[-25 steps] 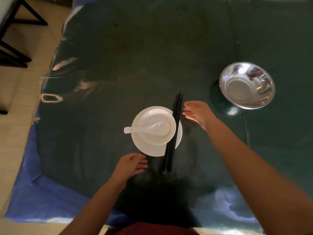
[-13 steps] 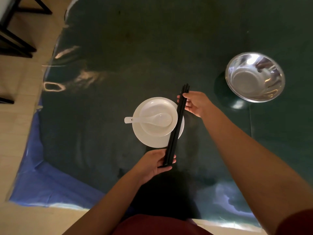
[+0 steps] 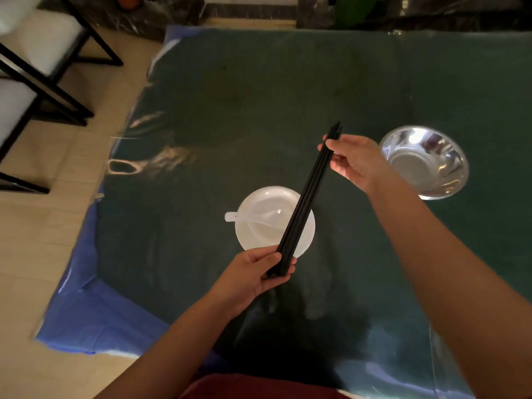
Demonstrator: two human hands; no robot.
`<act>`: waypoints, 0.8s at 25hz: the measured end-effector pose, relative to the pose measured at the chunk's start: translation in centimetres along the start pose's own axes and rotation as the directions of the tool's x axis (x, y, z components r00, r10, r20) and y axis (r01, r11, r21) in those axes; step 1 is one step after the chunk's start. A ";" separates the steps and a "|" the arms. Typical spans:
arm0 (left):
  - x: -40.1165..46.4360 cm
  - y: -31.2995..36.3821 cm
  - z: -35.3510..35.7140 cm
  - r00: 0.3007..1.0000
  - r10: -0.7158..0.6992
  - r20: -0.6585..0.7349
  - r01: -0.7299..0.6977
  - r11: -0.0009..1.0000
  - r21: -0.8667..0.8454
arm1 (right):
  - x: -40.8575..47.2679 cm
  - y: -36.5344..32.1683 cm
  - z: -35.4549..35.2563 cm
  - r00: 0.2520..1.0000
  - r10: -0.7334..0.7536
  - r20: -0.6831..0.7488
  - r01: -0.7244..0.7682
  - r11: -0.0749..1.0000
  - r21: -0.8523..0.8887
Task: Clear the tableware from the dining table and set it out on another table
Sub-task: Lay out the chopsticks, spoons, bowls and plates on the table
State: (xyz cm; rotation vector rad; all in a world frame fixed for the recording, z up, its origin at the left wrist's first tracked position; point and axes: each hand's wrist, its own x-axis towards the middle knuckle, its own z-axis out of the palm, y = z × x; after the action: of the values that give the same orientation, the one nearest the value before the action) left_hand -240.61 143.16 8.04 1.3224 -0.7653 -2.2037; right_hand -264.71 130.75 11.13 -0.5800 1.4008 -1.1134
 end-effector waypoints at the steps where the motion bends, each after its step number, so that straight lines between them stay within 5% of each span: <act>1: -0.4 0.9 -0.5 0.999 0.035 -0.026 -0.035 0.999 -0.008 | 0.1 -1.1 1.2 0.999 -0.029 0.028 0.030 1.000 -0.007; 7: -1.6 5.9 -6.6 0.954 0.197 -0.226 -0.218 0.973 -0.072 | 3.2 -3.9 11.4 0.988 -0.073 0.136 0.082 0.995 -0.057; 15: 4.3 7.2 -17.8 0.903 0.094 -0.420 -0.236 0.923 -0.302 | 14.0 2.2 22.4 0.986 0.164 0.040 -0.156 0.975 -0.156; 18: 6.7 6.7 -20.2 0.846 0.116 -0.521 -0.218 0.966 -0.138 | 17.6 5.0 25.3 0.968 0.250 0.002 -0.242 0.938 -0.247; 20: 7.6 6.3 -21.5 0.791 0.212 -0.574 -0.107 0.971 0.212 | 19.3 6.3 27.2 0.961 0.278 -0.011 -0.268 0.916 -0.299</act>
State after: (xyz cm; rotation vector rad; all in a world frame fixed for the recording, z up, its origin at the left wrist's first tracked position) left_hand -224.07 128.90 -0.92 1.8272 -0.7823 -1.4692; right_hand -240.75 109.07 0.76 -0.5895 1.5804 -0.6712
